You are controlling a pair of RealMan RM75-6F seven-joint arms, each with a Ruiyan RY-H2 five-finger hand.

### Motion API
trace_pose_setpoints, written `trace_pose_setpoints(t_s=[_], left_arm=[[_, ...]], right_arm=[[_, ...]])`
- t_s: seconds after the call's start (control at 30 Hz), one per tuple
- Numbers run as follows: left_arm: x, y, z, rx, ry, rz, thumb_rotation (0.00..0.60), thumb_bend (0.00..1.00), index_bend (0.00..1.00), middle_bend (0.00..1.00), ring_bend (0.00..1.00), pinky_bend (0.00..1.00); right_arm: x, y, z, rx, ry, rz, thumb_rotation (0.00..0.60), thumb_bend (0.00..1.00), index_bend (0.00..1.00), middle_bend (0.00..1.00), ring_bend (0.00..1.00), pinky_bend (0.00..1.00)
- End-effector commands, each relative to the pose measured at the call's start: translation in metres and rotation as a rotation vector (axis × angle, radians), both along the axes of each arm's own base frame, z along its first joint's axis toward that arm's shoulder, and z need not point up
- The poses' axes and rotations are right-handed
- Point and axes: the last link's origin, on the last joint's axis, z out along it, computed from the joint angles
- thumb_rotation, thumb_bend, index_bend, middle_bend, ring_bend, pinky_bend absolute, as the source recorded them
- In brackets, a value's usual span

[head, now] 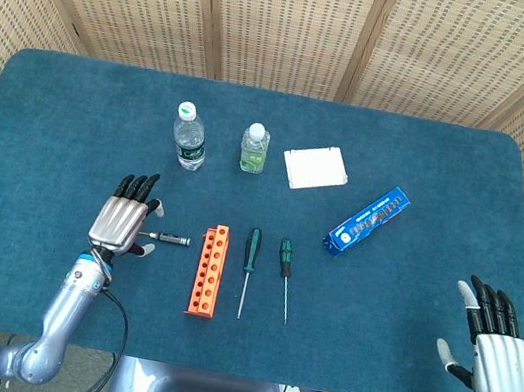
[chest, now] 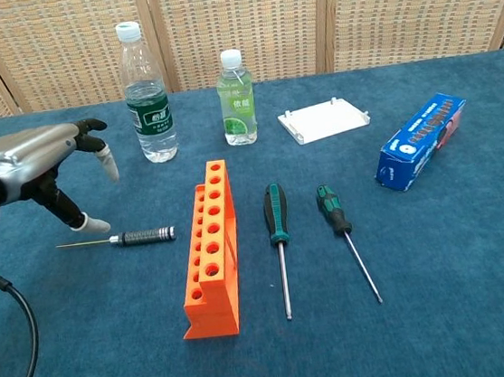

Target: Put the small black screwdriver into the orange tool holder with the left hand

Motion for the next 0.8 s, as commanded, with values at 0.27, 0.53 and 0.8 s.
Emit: trace_pose_setpoints(t_s=[0.27, 0.53, 0.8], left_arm=[[0.005, 0.007, -0.026, -0.015, 0.045, 0.02, 0.6, 0.23, 0.43, 0.0, 0.0, 0.0], [0.012, 0.011, -0.038, -0.038, 0.055, 0.015, 0.6, 0.25, 0.44, 0.0, 0.0, 0.0], [0.014, 0.014, -0.047, -0.059, 0.067, 0.035, 0.6, 0.26, 0.45, 0.0, 0.0, 0.0]], right_arm=[[-0.005, -0.002, 0.001, 0.003, -0.002, -0.019, 0.6, 0.28, 0.0, 0.0, 0.0, 0.0], [-0.006, -0.002, 0.002, 0.006, -0.001, -0.025, 0.6, 0.28, 0.0, 0.0, 0.0, 0.0], [-0.01, -0.003, 0.005, 0.004, -0.011, -0.038, 0.6, 0.28, 0.0, 0.0, 0.0, 0.0]])
